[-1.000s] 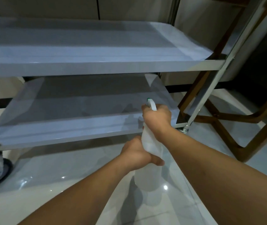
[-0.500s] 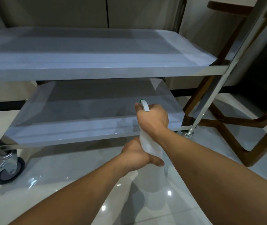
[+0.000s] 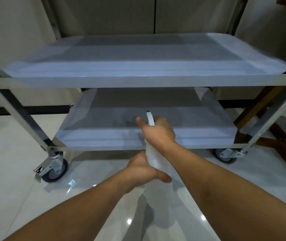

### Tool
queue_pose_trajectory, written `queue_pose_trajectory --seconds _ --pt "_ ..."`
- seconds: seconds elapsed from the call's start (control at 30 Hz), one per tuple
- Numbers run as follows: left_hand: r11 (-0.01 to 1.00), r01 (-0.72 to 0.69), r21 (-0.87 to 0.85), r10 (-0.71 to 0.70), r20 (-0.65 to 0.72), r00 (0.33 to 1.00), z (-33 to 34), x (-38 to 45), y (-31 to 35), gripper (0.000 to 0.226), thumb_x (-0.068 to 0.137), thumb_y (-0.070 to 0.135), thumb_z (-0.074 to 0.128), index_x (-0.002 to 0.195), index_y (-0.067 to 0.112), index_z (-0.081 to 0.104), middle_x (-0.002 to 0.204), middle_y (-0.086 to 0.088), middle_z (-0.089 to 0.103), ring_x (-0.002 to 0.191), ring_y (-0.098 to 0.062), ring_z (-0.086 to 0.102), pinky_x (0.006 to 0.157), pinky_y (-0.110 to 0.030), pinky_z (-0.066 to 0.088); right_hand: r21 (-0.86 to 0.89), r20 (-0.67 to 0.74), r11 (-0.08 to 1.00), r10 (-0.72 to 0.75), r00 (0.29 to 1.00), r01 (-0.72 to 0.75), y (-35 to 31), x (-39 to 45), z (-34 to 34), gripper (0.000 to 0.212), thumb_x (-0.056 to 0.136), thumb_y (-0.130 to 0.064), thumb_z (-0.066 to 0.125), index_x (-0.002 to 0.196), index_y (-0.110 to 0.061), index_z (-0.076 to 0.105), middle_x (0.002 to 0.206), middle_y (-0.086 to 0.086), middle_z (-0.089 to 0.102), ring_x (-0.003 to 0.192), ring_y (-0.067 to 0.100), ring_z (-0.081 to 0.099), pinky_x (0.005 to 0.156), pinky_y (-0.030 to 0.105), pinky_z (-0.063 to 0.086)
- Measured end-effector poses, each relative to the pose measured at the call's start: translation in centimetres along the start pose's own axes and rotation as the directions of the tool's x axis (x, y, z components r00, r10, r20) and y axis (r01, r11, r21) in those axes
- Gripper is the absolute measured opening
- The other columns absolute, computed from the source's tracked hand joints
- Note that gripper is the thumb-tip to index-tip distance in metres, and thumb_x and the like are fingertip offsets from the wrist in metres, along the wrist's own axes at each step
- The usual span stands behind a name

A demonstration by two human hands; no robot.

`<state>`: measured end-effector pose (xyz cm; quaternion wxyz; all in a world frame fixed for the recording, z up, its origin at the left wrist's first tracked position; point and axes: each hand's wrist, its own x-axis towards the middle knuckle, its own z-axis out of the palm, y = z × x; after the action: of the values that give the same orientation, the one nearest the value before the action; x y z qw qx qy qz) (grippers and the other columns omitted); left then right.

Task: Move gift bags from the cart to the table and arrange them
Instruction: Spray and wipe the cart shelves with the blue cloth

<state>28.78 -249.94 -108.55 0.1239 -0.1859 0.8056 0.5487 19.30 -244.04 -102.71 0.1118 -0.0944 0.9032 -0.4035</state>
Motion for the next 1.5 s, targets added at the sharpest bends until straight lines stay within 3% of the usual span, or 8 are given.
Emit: queue_pose_trajectory --seconds 0.17,0.33,0.53,0.7,0.87,0.97,1.2,1.5 --pt "0.998 0.033 -0.051 -0.035 -0.024 0.999 -3.2 -1.3 -2.0 0.077 0.040 0.041 0.097 0.111 0.038 0.067 0.106 0.014 0.073 0.104 -0.012 0.069 0.088 -0.041 0.060 -0.045 0.112 0.996 -0.077 0.991 0.083 -2.8 -0.7 2.9 0.048 0.092 -0.065 0.055 0.071 -0.022 0.059 0.077 -0.002 0.066 0.081 0.024 0.066 0.073 0.034 0.052" --pt "0.996 0.081 -0.031 -0.083 -0.068 0.994 -7.1 -2.6 -3.7 0.073 0.044 0.038 0.094 0.112 0.036 0.067 0.105 0.015 0.074 0.104 -0.011 0.068 0.087 -0.037 0.059 0.042 0.165 0.992 -0.126 0.978 0.121 -5.3 -1.0 7.0 0.048 0.091 -0.068 0.053 0.078 -0.023 0.062 0.081 -0.002 0.068 0.083 0.023 0.065 0.079 0.038 0.054" --pt "0.993 0.119 -0.022 -0.121 -0.083 0.989 -9.9 -4.3 -5.9 0.076 0.044 0.035 0.095 0.114 0.035 0.068 0.108 0.013 0.074 0.107 -0.012 0.068 0.092 -0.038 0.058 0.002 0.168 0.985 -0.171 0.971 0.173 -7.3 -2.0 10.7 0.054 0.091 -0.068 0.051 0.070 -0.019 0.063 0.070 -0.002 0.064 0.073 0.022 0.061 0.060 0.031 0.039" --pt "0.988 0.152 -0.032 -0.154 -0.073 0.985 -12.0 -5.8 -7.3 0.071 0.048 0.030 0.095 0.114 0.034 0.069 0.108 0.014 0.074 0.106 -0.009 0.068 0.094 -0.037 0.057 0.025 0.237 0.980 -0.196 0.951 0.196 -8.7 -2.8 13.3 0.044 0.092 -0.067 0.052 0.087 -0.024 0.062 0.087 -0.003 0.065 0.083 0.021 0.059 0.069 0.033 0.043" --pt "0.979 0.204 0.010 -0.203 -0.073 0.977 -13.2 -7.0 -6.5 0.075 0.043 0.035 0.099 0.112 0.036 0.068 0.107 0.015 0.073 0.106 -0.010 0.066 0.091 -0.035 0.058 0.002 0.192 0.990 -0.138 0.972 0.140 -9.7 -3.9 13.2 0.050 0.092 -0.065 0.054 0.066 -0.023 0.057 0.069 -0.004 0.059 0.077 0.022 0.062 0.067 0.032 0.044" --pt "0.972 0.236 -0.012 -0.237 -0.067 0.969 -14.1 -8.6 -5.5 0.083 0.036 0.039 0.099 0.114 0.036 0.067 0.107 0.015 0.072 0.107 -0.011 0.065 0.093 -0.038 0.058 0.023 0.193 0.991 -0.132 0.972 0.130 -11.6 -5.5 12.1 0.047 0.092 -0.063 0.055 0.069 -0.022 0.056 0.070 -0.006 0.059 0.075 0.021 0.058 0.066 0.031 0.040" --pt "0.936 0.351 0.030 -0.350 -0.032 0.936 -17.4 -17.7 3.4 0.097 0.034 0.042 0.099 0.123 0.035 0.060 0.113 0.014 0.068 0.111 -0.013 0.061 0.096 -0.040 0.056 0.047 0.201 0.994 -0.106 0.974 0.099 -19.1 -11.7 4.9 0.036 0.094 -0.051 0.058 0.076 -0.019 0.059 0.074 -0.004 0.064 0.074 0.022 0.060 0.064 0.031 0.044" --pt "0.909 0.316 0.273 -0.357 0.115 0.927 -27.3 -29.1 25.9 0.068 0.066 0.023 0.093 0.126 0.027 0.061 0.120 0.008 0.062 0.116 -0.017 0.057 0.102 -0.033 0.049 0.135 0.172 0.984 -0.136 0.976 0.113 -35.1 -19.5 -13.1 0.028 0.091 -0.051 0.066 0.090 -0.023 0.062 0.080 -0.007 0.065 0.076 0.014 0.060 0.065 0.031 0.047"
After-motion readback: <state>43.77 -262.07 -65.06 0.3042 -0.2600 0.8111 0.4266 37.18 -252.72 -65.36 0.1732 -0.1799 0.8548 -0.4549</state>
